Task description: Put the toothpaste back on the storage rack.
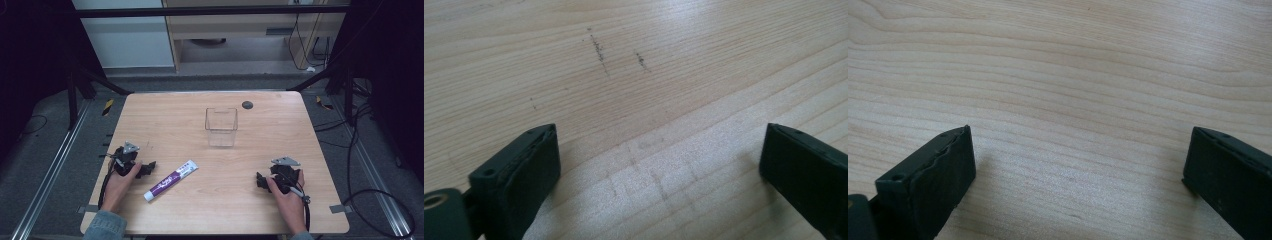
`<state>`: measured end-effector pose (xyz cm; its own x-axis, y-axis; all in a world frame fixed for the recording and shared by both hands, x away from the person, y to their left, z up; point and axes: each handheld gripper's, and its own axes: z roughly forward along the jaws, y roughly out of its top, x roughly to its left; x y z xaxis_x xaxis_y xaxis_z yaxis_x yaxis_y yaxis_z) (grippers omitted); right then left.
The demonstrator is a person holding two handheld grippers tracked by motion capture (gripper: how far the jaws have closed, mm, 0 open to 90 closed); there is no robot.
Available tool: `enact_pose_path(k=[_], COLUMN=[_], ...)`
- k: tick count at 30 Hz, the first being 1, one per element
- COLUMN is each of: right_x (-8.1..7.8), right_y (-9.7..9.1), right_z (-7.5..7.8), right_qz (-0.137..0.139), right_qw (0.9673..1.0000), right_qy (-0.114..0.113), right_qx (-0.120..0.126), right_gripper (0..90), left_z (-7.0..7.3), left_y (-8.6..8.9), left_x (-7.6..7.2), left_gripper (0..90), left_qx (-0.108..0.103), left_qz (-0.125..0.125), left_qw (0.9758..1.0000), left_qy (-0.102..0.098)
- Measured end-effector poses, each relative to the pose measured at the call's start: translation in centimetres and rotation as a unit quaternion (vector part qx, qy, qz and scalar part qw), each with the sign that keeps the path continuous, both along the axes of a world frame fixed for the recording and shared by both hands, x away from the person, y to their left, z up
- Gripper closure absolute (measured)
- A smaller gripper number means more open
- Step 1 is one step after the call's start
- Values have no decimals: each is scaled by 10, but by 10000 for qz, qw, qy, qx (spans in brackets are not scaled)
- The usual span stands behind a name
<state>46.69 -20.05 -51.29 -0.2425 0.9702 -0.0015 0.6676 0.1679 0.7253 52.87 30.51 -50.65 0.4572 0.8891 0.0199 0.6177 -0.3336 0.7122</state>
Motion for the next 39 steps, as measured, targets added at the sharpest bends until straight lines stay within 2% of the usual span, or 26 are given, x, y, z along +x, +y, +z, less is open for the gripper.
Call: enact_pose_path(k=[3,5,9,12,14,16,18,20,23,25,30,36,38,39], right_x=[0,0,0,-1,0,0,-1,0,0,-1,-1,0,0,0], right_y=[0,0,-1,-1,-1,-2,-1,-1,-2,-2,-2,-2,-2,-2], right_z=[0,0,0,0,0,0,0,0,0,0,0,0,0,0], right_qz=[10,16,39,64,68,72,66,71,77,97,99,117,121,127], right_qw=[10000,10000,10000,10000,10000,10000,10000,10000,10000,10000,9999,9999,9999,9999], right_qy=[0,-1,8,10,11,9,13,9,9,14,14,8,8,9], right_qx=[8,7,29,21,21,14,21,16,14,11,16,0,1,2], right_gripper=[4,5,6,6,6,6,6,6,5,6,5,4,5,5], left_z=[4,11,24,30,33,37,42,48,58,69,86,97,97,99], left_y=[1,1,-3,-7,-10,-10,-10,-10,-11,-13,-22,-43,-45,-52], left_x=[-2,-3,-7,-9,-10,-11,-12,-14,-18,-21,-24,-28,-29,-29], left_gripper=[53,50,40,42,41,49,49,57,72,84,110,125,126,126], left_qx=[-66,53,48,60,260,388,338,384,457,389,403,604,617,614], left_qz=[53,-10,-160,-300,-455,-487,-532,-584,-616,-644,-776,-1112,-1134,-1203], left_qw=[9999,9999,9997,9995,9986,9980,9977,9968,9960,9956,9943,9897,9893,9883], left_qy=[-69,-96,-174,-95,8,97,262,394,464,560,609,675,679,710])
